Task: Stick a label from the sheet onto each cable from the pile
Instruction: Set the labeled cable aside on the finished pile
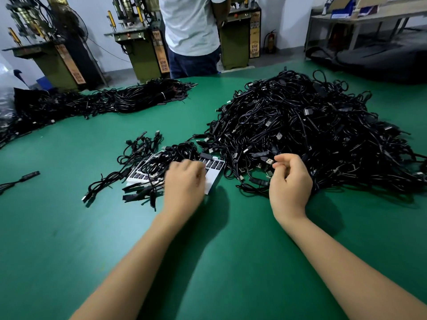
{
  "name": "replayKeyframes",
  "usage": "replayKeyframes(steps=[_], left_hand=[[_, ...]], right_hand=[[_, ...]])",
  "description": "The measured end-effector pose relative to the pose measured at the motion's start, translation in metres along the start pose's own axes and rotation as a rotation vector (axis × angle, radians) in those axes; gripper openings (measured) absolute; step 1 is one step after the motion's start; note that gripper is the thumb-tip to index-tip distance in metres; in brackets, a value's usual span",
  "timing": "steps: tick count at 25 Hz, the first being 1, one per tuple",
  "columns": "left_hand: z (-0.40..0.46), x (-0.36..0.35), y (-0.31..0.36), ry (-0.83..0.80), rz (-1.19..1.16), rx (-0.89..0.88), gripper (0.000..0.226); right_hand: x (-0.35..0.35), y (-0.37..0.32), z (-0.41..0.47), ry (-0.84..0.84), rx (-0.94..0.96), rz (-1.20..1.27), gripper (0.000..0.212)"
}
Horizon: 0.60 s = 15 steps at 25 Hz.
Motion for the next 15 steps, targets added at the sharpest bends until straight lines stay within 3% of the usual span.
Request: replayKeyframes(steps=[3,7,11,15], left_hand=[[-0.009,-0.047,0.057,-0.286,-0.130,-0.193,0.031],[-0.012,-0.053,0.073,-0.265,-0.106,-0.250,0.020],[-0.013,-0.049,0.050,-0.278,-0.404,-0.053,0.008],[-0.017,-0.028,0.015,-0.226,-0.758,0.154,0.019]], right_hand=[[0.011,0.007,0.002,0.082,-0.068,0.038,0.026],[0.015,0.011,0.003,0.115,-0.094,0.102,0.028],[0.014,0.009,0.004,0.108,-0.045,0.120,0.027],[0.011,-0.006,0.000,0.059,0.123,0.058,0.020]])
Point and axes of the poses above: each hand's wrist, its own z-axis towards the middle knuckle, its own x-axis out of the back of the hand, y = z × x, the point moved 9 cm from there along z, towards the middle knuckle, and after that the axes turned 11 degrees about -y, right-handed, at the moved point
